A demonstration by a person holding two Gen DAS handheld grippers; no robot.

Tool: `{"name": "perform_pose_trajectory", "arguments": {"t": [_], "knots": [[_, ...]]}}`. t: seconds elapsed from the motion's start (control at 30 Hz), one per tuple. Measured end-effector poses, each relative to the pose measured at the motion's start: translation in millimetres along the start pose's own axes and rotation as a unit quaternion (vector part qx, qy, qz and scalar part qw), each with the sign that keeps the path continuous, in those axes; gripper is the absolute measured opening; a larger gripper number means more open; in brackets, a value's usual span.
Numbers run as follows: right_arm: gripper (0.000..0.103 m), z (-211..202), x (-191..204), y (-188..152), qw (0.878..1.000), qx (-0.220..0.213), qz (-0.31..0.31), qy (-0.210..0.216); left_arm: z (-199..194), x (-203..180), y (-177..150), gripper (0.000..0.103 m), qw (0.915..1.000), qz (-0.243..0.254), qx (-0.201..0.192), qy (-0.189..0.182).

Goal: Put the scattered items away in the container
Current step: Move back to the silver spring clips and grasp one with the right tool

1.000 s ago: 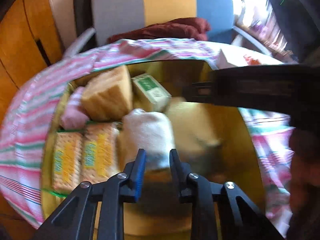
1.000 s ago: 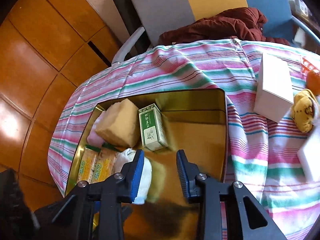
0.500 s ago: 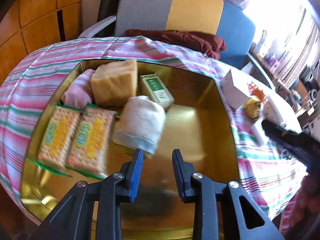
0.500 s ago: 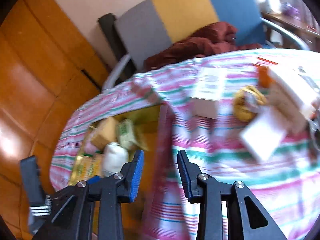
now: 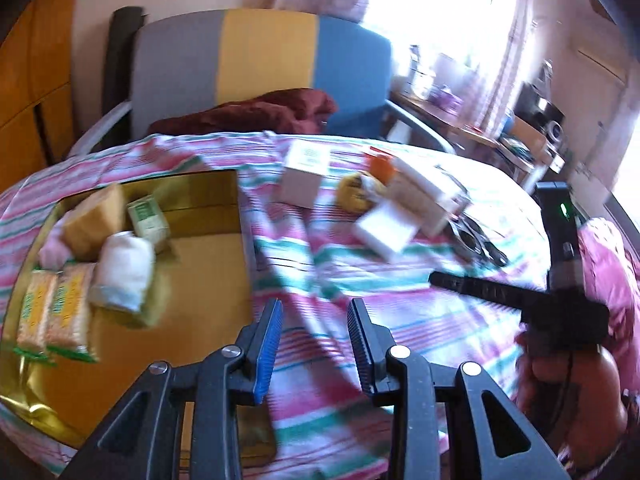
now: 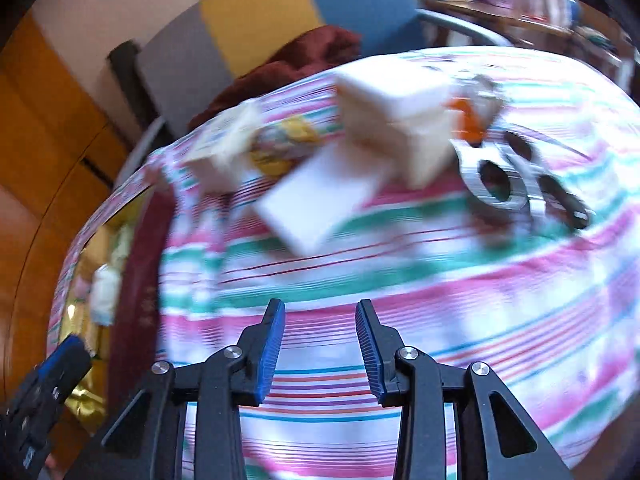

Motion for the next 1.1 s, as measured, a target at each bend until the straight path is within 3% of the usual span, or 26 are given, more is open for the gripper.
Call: {"name": "perform_pose_trajectory", "arguments": {"t": [0.1, 0.17, 0.2, 0.33, 0.5, 0.73, 0.9, 0.93, 0.97, 1.1], "knots": [[0.039, -13.2, -38.6, 18.4, 0.999, -0.024, 0.029, -0.03, 6.6, -19.6, -4.5, 0.034, 0.9996, 0.023, 0.014, -0.008], [0.053, -20.3, -59.3, 31.9, 0.997, -0.039, 0.04, -0.055, 11.5, -31.2, -8.5, 0.034, 0.9988, 0.038, 0.026, -0.015], [0.055, -22.3, -68.1, 38.7, 0.996, -0.044, 0.045, -0.065, 12.7, -34.7, -11.0, 0.034, 0.9985, 0.042, 0.029, -0.016], [0.055, -18.9, -99.3, 66.8, 0.993, -0.047, 0.055, -0.098, 22.8, -39.1, -12.7, 0.035, 0.9977, 0.045, 0.049, -0.015], [0.055, -0.8, -112.0, 92.9, 0.991, -0.037, 0.049, -0.117, 48.6, -45.0, -11.8, 0.036, 0.9938, 0.032, 0.103, -0.026], [0.054, 24.5, -113.5, 105.0, 0.995, -0.025, 0.048, -0.079, 50.5, -52.9, -17.1, 0.036, 0.994, 0.035, 0.1, -0.029], [0.06, 23.3, -118.1, 100.0, 0.995, -0.015, 0.089, -0.031, 48.5, -55.6, -19.1, 0.036, 0.9938, 0.038, 0.1, -0.031], [0.066, 23.2, -116.5, 98.7, 0.996, -0.013, 0.089, -0.023, 47.8, -55.2, -18.6, 0.036, 0.994, 0.037, 0.098, -0.031], [0.072, 24.3, -113.6, 97.3, 0.996, -0.009, 0.083, -0.021, 47.0, -54.7, -17.9, 0.036, 0.9942, 0.035, 0.096, -0.032], [0.071, 28.6, -96.4, 91.9, 0.997, -0.007, 0.031, -0.07, 45.7, -52.9, -17.8, 0.036, 0.9945, 0.031, 0.096, -0.03]]}}
Point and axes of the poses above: each gripper's, at about its wrist camera, not at the fingertips, and z roughly the way its jaws point, x to its left, y to its top, the point moved 5 cm from there along z, roughly the way its jaws point, and after that the axes turned 4 degrees about x, right-handed, at the moved point
